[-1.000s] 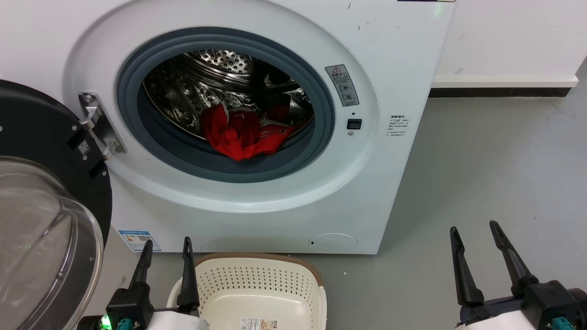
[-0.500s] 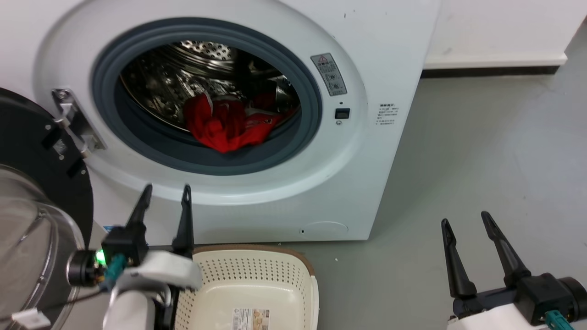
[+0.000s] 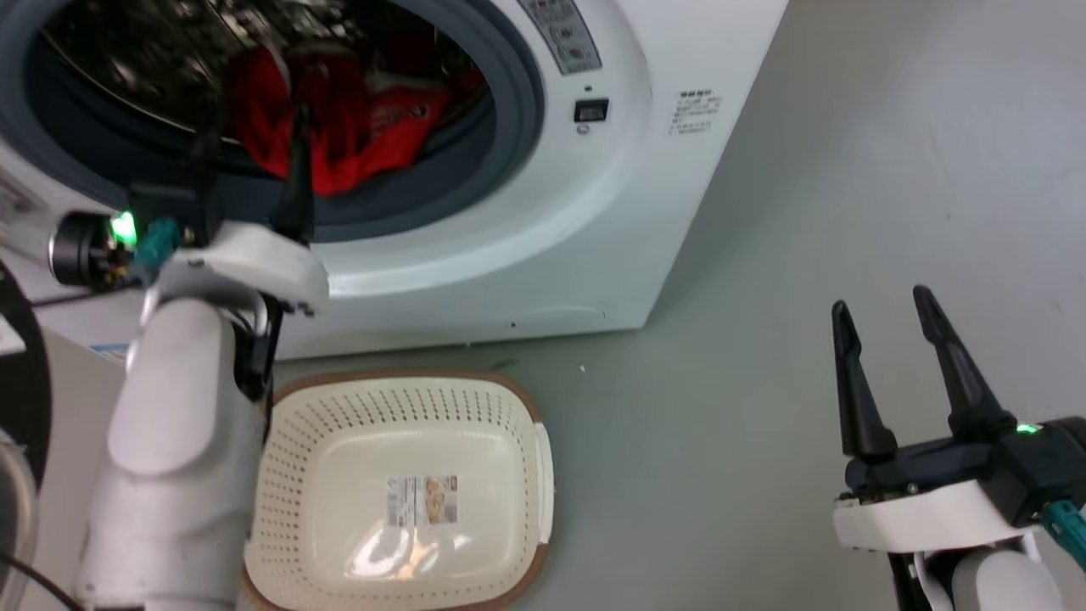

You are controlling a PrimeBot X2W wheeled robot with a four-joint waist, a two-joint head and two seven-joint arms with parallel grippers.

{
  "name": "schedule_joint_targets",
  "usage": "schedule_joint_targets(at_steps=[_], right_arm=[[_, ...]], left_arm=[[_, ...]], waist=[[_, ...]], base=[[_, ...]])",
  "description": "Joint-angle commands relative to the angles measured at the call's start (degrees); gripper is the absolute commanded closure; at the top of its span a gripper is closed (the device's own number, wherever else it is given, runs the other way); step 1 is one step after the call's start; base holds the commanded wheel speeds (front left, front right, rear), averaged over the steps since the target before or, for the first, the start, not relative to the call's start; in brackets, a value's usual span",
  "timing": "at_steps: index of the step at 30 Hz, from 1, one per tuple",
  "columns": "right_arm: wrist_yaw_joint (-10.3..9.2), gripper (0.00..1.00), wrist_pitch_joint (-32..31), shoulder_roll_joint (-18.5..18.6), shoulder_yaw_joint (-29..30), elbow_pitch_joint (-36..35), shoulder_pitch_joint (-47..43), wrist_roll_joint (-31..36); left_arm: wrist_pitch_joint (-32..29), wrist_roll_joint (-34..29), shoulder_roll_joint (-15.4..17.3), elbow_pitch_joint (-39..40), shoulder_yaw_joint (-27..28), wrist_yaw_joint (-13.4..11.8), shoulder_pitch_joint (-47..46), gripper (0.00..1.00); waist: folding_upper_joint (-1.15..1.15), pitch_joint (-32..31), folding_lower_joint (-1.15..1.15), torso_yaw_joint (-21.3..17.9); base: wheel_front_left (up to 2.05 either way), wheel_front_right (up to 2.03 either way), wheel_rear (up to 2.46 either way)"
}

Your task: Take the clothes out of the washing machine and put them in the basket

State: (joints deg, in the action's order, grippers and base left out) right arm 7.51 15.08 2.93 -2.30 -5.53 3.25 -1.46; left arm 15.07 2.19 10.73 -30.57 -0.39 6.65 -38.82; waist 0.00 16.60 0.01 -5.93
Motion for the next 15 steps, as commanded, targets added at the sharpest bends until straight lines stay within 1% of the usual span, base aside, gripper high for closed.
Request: schedule_joint_targets(at_steps=[1,5,7,11,15], right_arm=[[-0.04,0.0,0.14,-0.09,0.04,-0.4,1.29,-0.27],[-0.04,0.0,0.14,-0.09,0.24,-0.97,3.77,-1.16],[-0.04,0.0,0.14,-0.1,0.36,-1.17,4.95,-1.55],[-0.04,0.0,0.14,-0.09,0.64,-1.56,6.93,-2.49],[-0.04,0.0,0.14,-0.1,0.78,-1.87,8.52,-3.2]], left_arm=[[0.16,-0.22,0.63,-1.07,-0.3,0.3,-1.89,0.0],[0.16,-0.69,2.38,-7.63,-1.82,0.43,-9.83,0.0],[-0.76,-1.01,3.54,-11.61,-2.37,0.55,-14.03,0.0],[-5.61,-1.55,5.42,-18.64,-3.95,0.68,-22.28,0.0],[-11.61,-1.37,6.52,-24.31,-5.63,0.7,-29.54,0.0]], waist=[[0.0,4.2,-0.01,-1.92],[0.0,8.59,-0.01,-2.94],[0.0,10.47,-0.01,-3.43],[0.0,13.83,-0.01,-4.32],[0.0,16.35,-0.01,-4.91]], base=[[0.0,0.0,0.0],[0.0,0.0,0.0],[0.0,0.0,0.0],[0.0,0.0,0.0],[0.0,0.0,0.0]])
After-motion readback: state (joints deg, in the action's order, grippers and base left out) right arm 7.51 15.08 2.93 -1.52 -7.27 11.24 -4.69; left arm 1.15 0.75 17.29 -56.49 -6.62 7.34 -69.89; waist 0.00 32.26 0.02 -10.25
